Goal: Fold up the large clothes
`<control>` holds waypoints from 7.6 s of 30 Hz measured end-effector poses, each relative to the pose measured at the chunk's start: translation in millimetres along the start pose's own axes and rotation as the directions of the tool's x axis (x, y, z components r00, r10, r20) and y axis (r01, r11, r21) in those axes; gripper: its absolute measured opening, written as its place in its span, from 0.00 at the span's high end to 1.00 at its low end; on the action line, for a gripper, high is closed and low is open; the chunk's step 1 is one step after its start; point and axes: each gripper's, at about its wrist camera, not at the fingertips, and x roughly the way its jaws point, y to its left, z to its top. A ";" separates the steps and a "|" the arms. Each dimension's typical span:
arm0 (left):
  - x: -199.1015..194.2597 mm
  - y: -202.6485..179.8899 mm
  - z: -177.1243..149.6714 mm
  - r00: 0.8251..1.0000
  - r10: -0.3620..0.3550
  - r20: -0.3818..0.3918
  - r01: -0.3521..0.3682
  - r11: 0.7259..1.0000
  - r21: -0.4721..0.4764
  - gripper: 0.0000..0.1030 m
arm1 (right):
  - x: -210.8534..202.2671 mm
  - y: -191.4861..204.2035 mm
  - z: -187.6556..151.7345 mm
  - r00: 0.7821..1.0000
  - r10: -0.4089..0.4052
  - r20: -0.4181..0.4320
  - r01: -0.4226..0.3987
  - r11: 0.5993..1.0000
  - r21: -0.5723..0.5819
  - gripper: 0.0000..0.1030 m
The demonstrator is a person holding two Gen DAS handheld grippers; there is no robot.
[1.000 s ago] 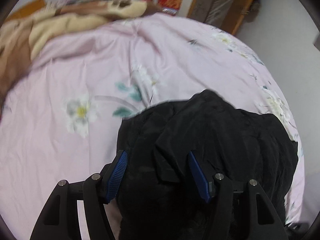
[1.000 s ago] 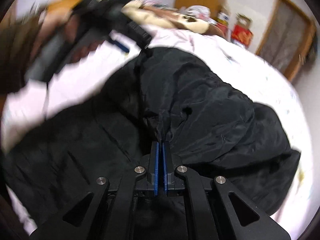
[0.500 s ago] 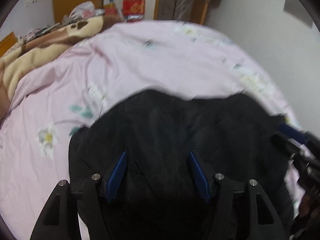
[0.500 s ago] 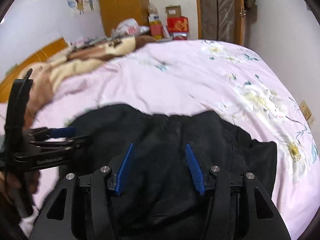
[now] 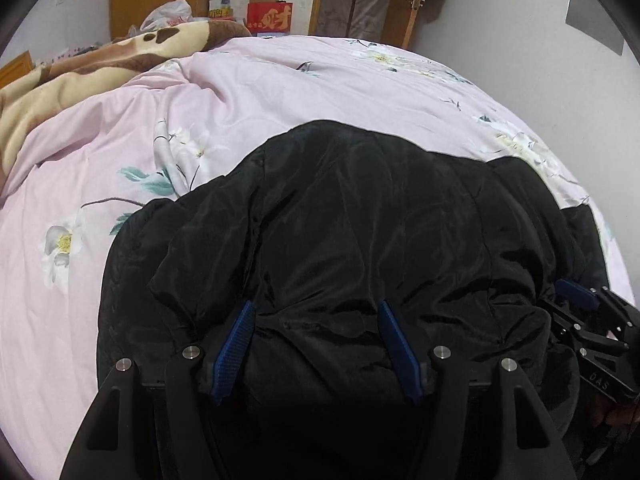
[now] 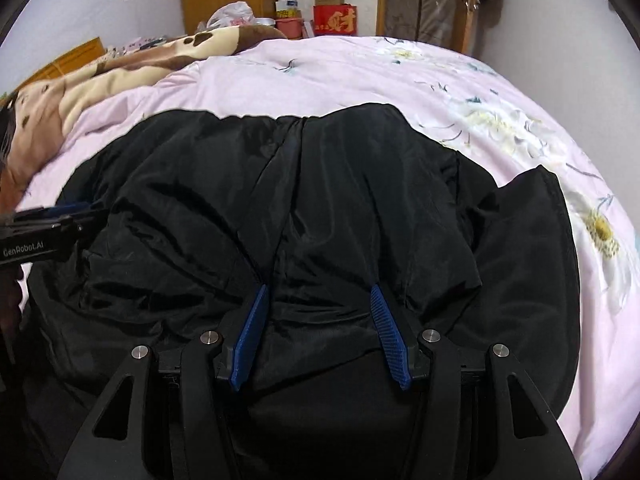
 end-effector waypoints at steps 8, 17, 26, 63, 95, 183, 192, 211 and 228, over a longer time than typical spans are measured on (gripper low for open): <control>-33.7 -23.5 4.5 0.996 0.091 -0.001 -0.090 0.995 0.040 0.34 | -35.6 11.4 20.1 0.999 -0.032 0.028 0.031 0.999 0.021 0.47; -22.9 -20.6 -25.1 0.984 0.177 0.023 -0.176 0.984 -0.019 0.08 | -23.8 30.3 12.9 0.999 0.052 0.017 -0.053 0.995 0.084 0.32; -6.3 -11.2 -32.9 0.988 0.151 0.016 -0.151 0.988 -0.034 0.04 | -1.1 45.7 -5.4 0.999 -0.032 0.012 0.032 0.999 -0.020 0.30; -2.0 33.7 8.9 0.974 0.225 0.012 -0.224 0.973 -0.052 0.04 | 16.4 -45.7 28.2 0.995 -0.099 -0.010 0.099 0.982 0.161 0.29; -222.6 14.5 -151.9 0.990 0.129 0.055 -0.122 0.985 -0.121 0.07 | -218.1 -11.2 -94.2 0.990 -0.105 0.092 0.079 0.963 0.256 0.28; -288.8 -3.0 -298.1 0.997 0.070 -0.021 -0.072 0.990 -0.120 0.77 | -311.9 -21.5 -266.8 0.991 -0.119 0.058 0.092 0.934 0.345 0.88; -318.3 -2.0 -312.3 0.999 0.049 -0.009 -0.049 0.995 -0.085 0.77 | -349.4 -10.7 -276.0 0.989 -0.117 0.093 0.079 0.939 0.336 0.88; -365.0 3.5 -313.9 0.999 0.024 0.041 -0.021 0.997 -0.069 0.77 | -418.4 9.2 -296.1 0.980 -0.109 0.167 0.057 0.955 0.290 0.88; -360.5 0.4 -194.3 0.991 0.021 0.136 -0.010 0.996 -0.084 0.78 | -404.7 11.5 -185.5 0.963 -0.152 0.221 0.106 0.972 0.208 0.89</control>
